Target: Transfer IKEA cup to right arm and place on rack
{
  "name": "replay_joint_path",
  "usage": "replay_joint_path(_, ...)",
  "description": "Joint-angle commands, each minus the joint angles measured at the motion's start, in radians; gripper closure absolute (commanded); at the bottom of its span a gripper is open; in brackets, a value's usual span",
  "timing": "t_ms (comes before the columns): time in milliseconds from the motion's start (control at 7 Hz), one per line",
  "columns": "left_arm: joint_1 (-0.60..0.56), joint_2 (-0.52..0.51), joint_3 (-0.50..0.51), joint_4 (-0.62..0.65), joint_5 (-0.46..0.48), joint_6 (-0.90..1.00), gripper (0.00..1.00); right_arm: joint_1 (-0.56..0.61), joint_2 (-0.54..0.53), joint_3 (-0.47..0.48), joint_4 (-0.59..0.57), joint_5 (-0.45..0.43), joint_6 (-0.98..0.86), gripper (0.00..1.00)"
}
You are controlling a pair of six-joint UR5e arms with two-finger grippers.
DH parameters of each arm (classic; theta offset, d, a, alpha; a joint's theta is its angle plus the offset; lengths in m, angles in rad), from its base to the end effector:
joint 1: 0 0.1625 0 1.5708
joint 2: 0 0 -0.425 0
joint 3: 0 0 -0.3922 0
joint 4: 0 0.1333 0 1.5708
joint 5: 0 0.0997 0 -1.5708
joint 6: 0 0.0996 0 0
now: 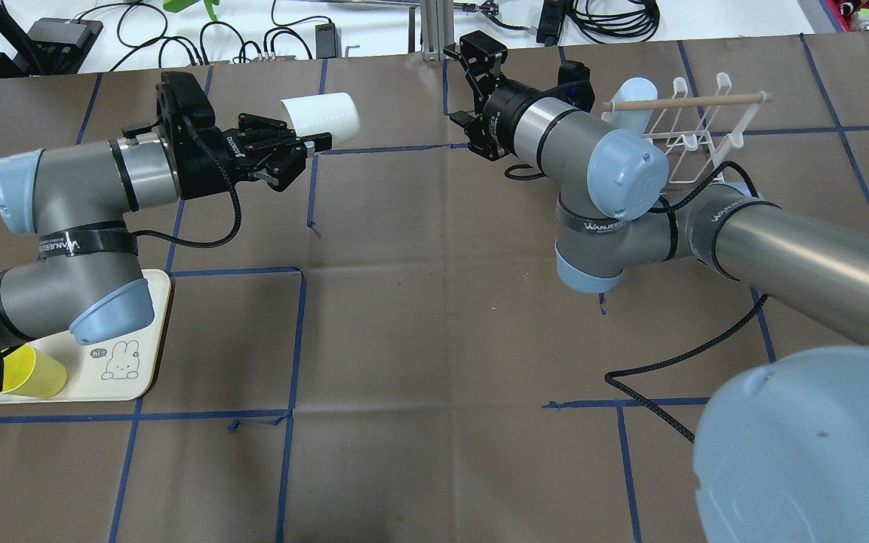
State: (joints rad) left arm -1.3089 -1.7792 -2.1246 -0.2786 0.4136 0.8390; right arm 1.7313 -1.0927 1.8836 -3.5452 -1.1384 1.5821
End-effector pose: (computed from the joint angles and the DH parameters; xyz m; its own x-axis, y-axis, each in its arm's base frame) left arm -0.0931 -0.5197 0.3233 -0.5057 0.8493 0.1518 0.2287 0.3017 -0.9256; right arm 0.2675 -0.5571 0.3192 -0.0509 0.3788 -0.9241 0.8349 0.5239 0.1687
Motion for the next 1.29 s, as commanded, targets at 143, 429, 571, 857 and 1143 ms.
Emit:
replay_joint_path(143, -0.077, -0.083, 0.008, 0.148, 0.014, -0.052, 0.99, 0.024, -0.039, 0.006, 0.089, 0.005, -0.001, 0.00)
replay_joint_path(429, -0.096, -0.092, 0.009, 0.179, 0.022, -0.084, 0.99, 0.024, -0.038, 0.006, 0.089, 0.003, 0.001, 0.00)
replay_joint_path(571, -0.098, -0.091, 0.008, 0.182, 0.027, -0.106, 0.99, 0.024, -0.036, 0.011, 0.089, 0.003, -0.001, 0.00)
replay_joint_path(857, -0.101, -0.091, 0.006, 0.203, 0.024, -0.171, 0.99, 0.024, -0.047, 0.035, 0.139, -0.009, 0.004, 0.00)
replay_joint_path(1143, -0.101, -0.094, 0.005, 0.262, 0.024, -0.230, 0.99, 0.027, -0.084, 0.040, 0.215, -0.024, 0.010, 0.01)
